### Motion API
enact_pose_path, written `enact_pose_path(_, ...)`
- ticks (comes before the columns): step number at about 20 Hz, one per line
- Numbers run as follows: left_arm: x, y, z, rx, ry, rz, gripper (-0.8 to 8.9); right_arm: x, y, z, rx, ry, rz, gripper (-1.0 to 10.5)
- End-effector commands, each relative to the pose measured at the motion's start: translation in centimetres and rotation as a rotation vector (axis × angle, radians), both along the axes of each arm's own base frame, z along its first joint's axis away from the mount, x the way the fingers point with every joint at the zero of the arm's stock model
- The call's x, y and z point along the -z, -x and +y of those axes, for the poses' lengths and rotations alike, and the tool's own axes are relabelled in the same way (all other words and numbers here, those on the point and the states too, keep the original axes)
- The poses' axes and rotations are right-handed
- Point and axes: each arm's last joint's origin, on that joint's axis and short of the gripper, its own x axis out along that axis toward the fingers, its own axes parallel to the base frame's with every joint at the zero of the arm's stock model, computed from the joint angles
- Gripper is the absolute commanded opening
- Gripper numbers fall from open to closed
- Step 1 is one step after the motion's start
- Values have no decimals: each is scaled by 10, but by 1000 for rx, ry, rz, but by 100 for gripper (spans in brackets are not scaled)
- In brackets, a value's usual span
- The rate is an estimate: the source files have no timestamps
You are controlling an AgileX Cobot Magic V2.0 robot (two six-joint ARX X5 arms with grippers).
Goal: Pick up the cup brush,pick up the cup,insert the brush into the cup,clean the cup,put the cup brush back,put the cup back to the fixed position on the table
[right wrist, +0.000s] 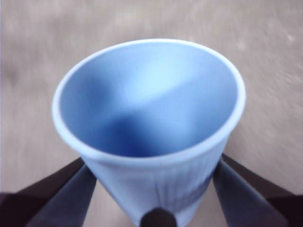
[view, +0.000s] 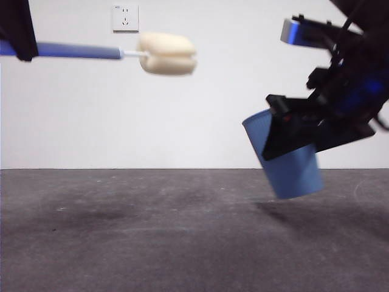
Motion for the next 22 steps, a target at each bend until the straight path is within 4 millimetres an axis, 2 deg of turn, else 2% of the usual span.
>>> enact_pose_path(1,10,-7,-5,127,-74,29,-9,-7,9,3,-72,206,60,-17)
enact_pose_path(5,24,-17,-16,229,-76,115,-9,-19,16,10,-138,450,64,-17)
enact_pose_path(10,33,-16,-31,305,-111,150,-9,-19,23,11,-212,716,24,-17)
enact_pose_path(16,45,-10,-58,407,-112,179,-9,-19,28,16,-270,819,-11,-17)
enact_pose_path(22,64,-14,-86,420,-108,206,-9,-11,44,40,-428,933,-63,-17)
